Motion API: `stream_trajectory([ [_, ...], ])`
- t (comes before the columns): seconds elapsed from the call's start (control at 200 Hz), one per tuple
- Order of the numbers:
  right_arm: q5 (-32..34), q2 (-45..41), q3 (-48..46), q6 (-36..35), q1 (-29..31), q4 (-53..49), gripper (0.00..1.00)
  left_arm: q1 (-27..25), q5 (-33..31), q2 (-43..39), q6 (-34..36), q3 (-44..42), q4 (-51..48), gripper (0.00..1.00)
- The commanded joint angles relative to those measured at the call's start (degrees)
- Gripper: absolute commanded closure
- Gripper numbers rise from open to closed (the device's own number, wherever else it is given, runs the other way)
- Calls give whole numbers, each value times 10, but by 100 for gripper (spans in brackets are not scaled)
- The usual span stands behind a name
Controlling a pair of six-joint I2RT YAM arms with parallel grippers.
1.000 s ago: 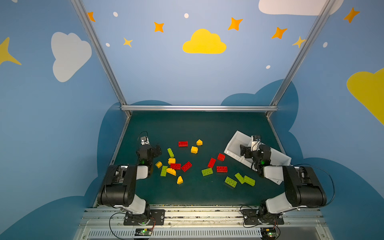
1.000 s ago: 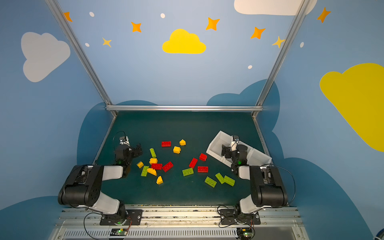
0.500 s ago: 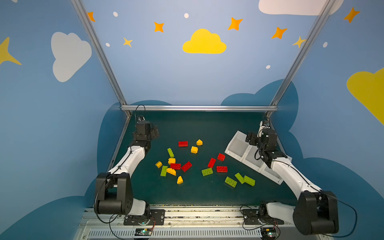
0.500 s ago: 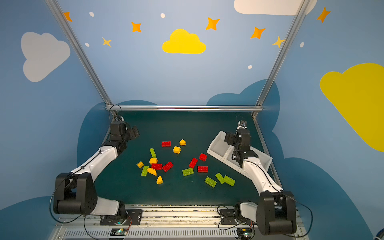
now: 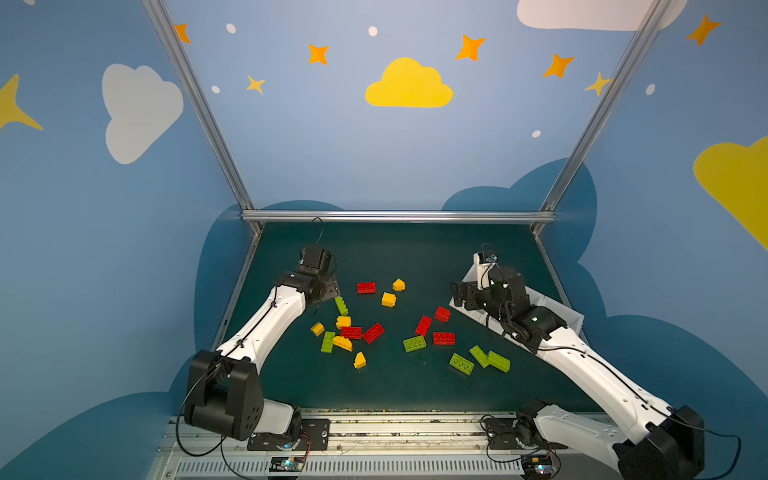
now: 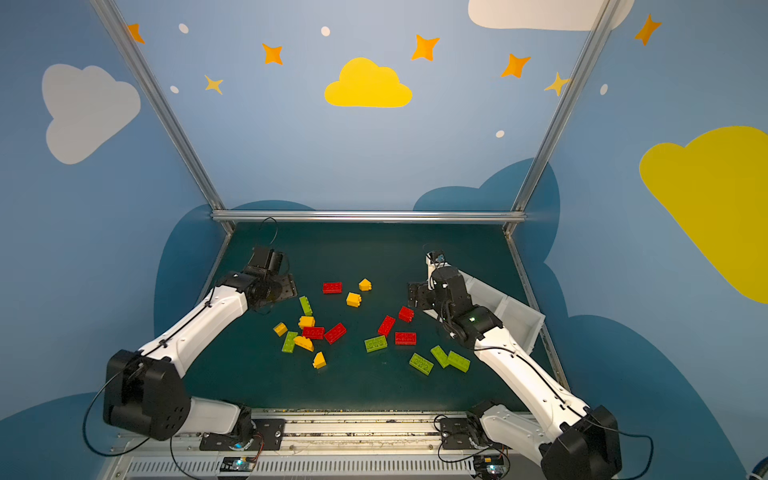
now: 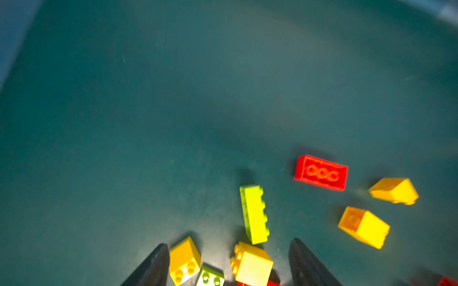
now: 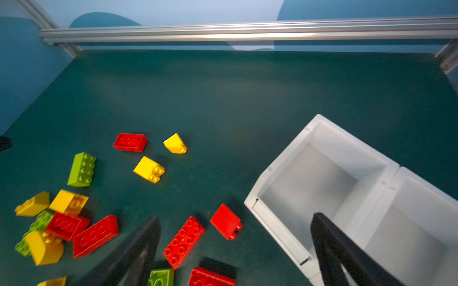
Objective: Sort the legos into containers by color
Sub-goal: 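Lower the left gripper onto a lime-green brick while the right gripper advances, then lift the lime-green brick with the left gripper and carry it over the white bin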
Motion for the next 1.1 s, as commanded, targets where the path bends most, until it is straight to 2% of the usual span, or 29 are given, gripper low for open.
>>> stream_trajectory([
  [0.0,-7,-19,-34,19,24,1,7,-11,24,22,-76,2,-33,29],
  [0.3,-5,-15,-89,16,45,60,8,-40,32,114,-110,27,-7,30],
  [0.445,-22,-7,-97,12,45,77,7,-45,38,173,-104,58,-6,42],
  [0.696,-27,-3,-120,17,44,101,7,-47,30,237,-101,90,-8,46],
  [0.791,-29,4,-120,19,44,104,7,-47,26,257,-98,105,-11,52],
  [0.916,-35,13,-118,20,44,105,7,-46,24,269,-94,121,-15,65],
  [1.091,-39,13,-116,21,44,102,7,-48,24,260,-85,130,-18,73],
])
